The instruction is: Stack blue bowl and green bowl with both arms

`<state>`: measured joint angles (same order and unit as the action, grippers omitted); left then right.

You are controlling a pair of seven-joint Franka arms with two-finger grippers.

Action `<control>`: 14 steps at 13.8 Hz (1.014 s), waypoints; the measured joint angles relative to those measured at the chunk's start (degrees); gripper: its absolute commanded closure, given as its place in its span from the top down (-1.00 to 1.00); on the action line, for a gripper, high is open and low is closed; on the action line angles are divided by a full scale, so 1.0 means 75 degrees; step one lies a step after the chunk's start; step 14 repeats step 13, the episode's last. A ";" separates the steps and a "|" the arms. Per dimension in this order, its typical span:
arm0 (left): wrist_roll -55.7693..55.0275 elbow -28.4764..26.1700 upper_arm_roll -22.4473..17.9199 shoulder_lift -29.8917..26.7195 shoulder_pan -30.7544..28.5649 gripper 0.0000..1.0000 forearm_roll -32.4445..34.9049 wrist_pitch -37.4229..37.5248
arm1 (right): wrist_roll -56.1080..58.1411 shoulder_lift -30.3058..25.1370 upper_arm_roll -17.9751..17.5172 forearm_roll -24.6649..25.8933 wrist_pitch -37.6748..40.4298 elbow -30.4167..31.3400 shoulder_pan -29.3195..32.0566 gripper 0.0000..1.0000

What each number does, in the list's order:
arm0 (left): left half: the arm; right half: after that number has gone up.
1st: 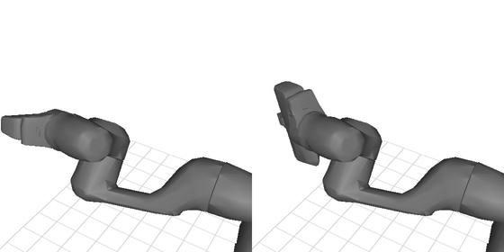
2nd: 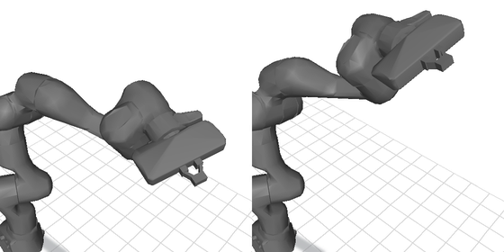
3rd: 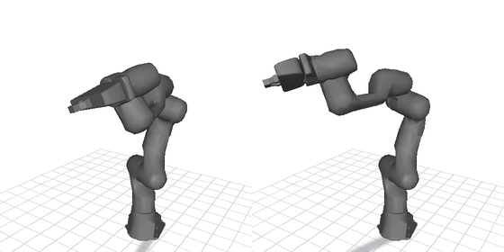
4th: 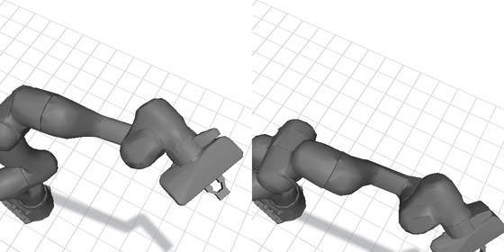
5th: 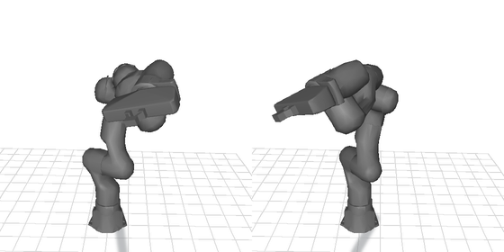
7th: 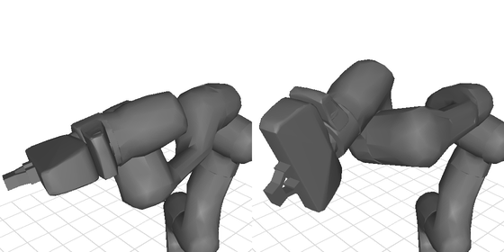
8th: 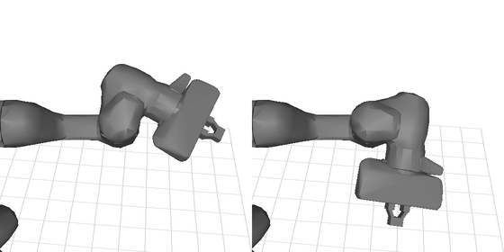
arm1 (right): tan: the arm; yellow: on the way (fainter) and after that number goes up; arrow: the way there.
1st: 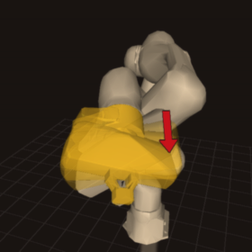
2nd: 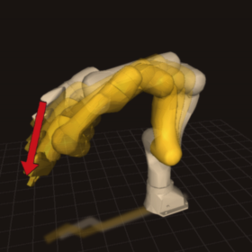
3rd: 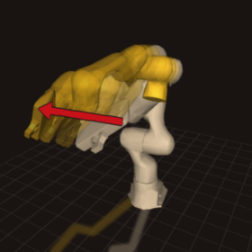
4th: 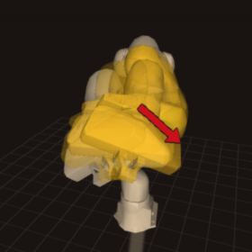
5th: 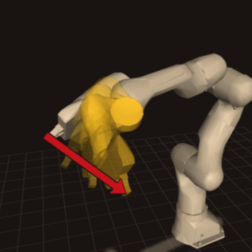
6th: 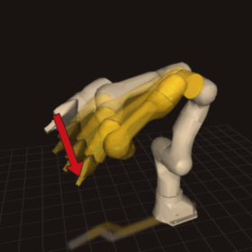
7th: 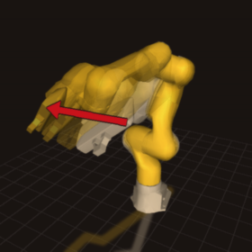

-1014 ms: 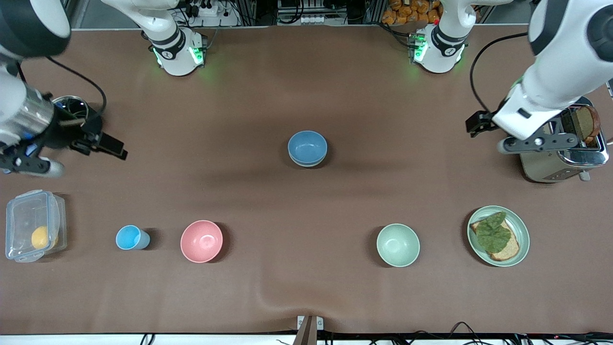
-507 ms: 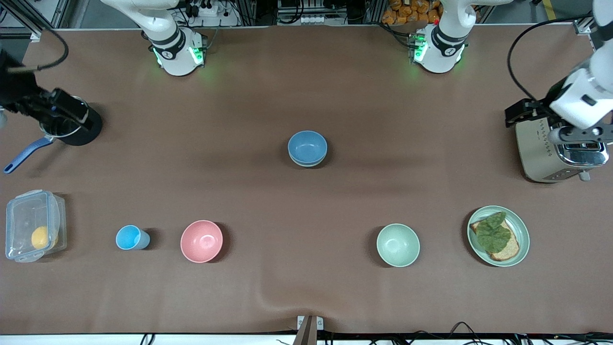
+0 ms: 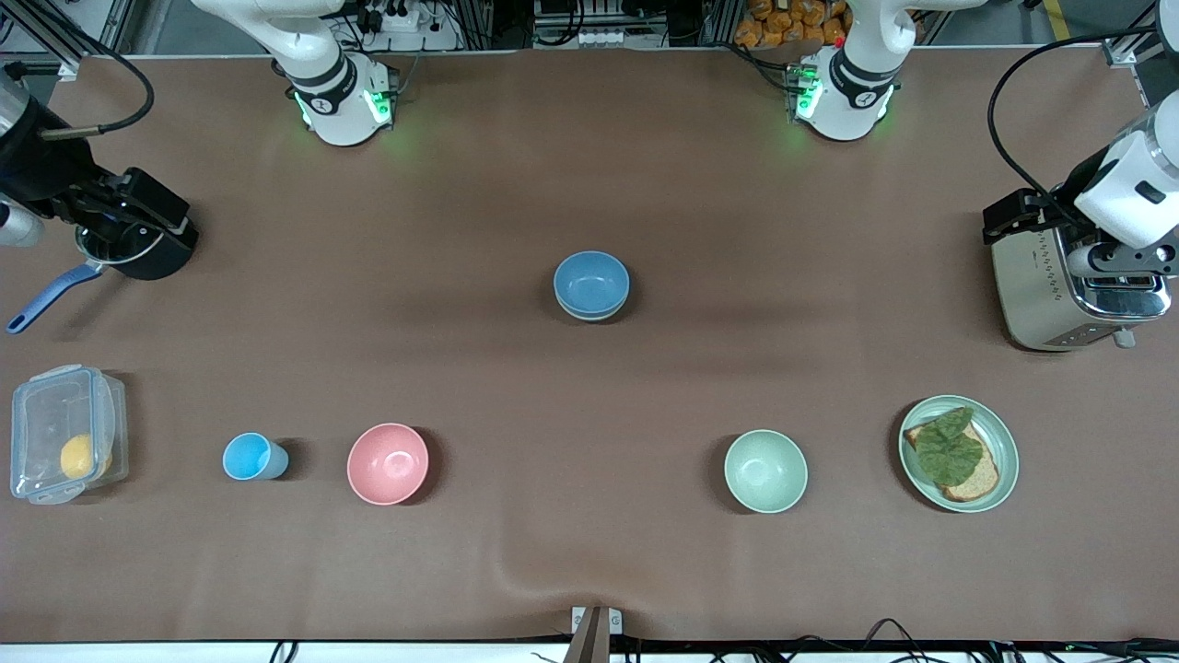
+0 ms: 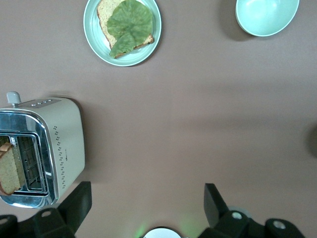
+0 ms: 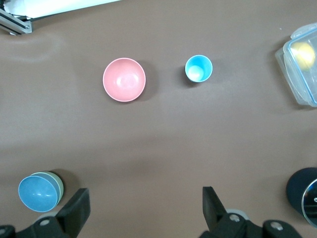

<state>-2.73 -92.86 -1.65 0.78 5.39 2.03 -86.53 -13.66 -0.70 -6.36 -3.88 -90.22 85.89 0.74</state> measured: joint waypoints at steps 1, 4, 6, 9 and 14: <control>0.0000 0.0001 0.0000 0.0026 0.0003 1.00 -0.0030 -0.0029 | 0.0030 0.0000 -0.0001 0.0000 -0.0013 0.0001 -0.0037 1.00; 0.0000 0.0020 0.0001 0.0052 0.0016 1.00 -0.0057 -0.0191 | 0.0038 0.0003 -0.0003 0.0003 -0.0026 0.0016 -0.0119 1.00; 0.0000 0.0066 0.0002 0.0052 0.0022 1.00 -0.0057 -0.0298 | 0.0041 0.0022 -0.0003 0.0004 -0.0034 0.0037 -0.0148 1.00; 0.0000 0.0104 0.0007 0.0052 0.0049 1.00 -0.0057 -0.0352 | 0.0041 0.0041 -0.0003 0.0006 -0.0041 0.0039 -0.0160 1.00; 0.0000 0.0111 0.0013 0.0052 0.0074 1.00 -0.0057 -0.0363 | 0.0041 0.0041 -0.0003 0.0006 -0.0045 0.0039 -0.0166 1.00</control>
